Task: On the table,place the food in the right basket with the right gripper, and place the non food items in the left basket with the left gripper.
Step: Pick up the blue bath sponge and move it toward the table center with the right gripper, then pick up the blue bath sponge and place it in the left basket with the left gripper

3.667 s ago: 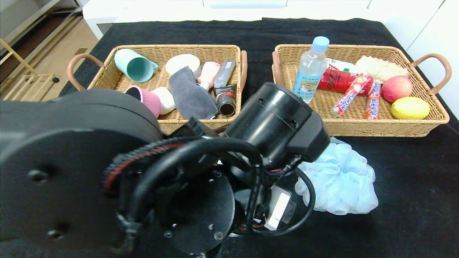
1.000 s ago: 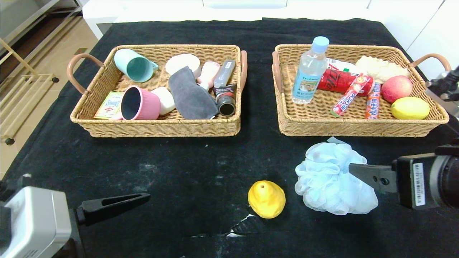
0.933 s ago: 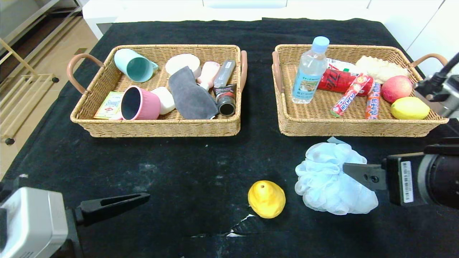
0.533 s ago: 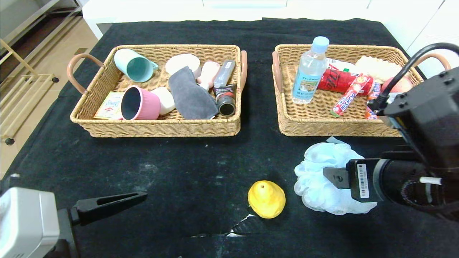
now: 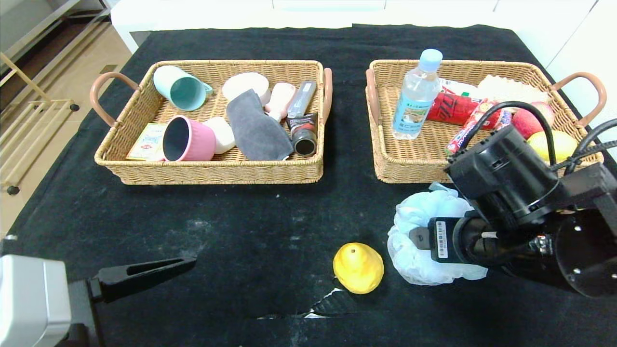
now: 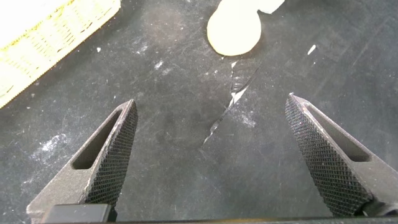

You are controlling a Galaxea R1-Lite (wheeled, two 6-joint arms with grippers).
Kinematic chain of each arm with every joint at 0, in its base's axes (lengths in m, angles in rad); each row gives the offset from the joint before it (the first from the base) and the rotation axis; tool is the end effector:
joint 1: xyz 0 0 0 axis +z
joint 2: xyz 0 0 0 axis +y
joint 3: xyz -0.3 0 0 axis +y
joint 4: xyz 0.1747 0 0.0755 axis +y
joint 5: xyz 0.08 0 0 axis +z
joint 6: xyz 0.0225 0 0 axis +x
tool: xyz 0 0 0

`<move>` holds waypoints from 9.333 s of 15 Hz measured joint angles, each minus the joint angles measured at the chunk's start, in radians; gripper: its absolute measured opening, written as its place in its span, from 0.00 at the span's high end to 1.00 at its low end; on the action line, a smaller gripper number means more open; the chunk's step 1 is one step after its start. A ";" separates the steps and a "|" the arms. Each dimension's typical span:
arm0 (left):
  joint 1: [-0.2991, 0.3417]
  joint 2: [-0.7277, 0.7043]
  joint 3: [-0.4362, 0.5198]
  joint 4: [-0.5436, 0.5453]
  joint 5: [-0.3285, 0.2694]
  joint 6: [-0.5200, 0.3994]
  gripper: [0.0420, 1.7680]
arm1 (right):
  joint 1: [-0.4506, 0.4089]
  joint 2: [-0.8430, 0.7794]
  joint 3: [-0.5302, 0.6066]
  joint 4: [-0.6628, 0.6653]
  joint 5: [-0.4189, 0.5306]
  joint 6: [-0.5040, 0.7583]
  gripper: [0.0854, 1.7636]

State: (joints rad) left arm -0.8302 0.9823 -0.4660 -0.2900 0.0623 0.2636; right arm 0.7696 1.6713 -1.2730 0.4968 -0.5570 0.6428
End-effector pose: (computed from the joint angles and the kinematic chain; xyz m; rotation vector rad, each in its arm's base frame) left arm 0.0837 -0.0895 0.2060 0.3497 0.1075 -0.7894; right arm 0.2111 0.1880 0.2230 0.0621 0.7233 -0.0347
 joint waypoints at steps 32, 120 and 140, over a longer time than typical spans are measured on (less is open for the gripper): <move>-0.001 -0.028 -0.005 0.000 0.011 0.023 0.03 | 0.140 -0.163 -0.188 0.000 0.021 -0.142 0.59; 0.065 0.012 -0.086 0.007 0.164 0.000 0.03 | -0.487 -0.398 0.727 -1.076 1.264 -0.896 0.04; 0.015 0.412 -0.417 0.303 0.400 -0.583 0.03 | -0.475 -0.406 0.732 -1.073 1.263 -0.853 0.04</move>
State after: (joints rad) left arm -0.8153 1.3940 -0.8832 0.0134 0.4621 -0.3189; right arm 0.2943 1.2657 -0.5406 -0.5762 0.7062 -0.2100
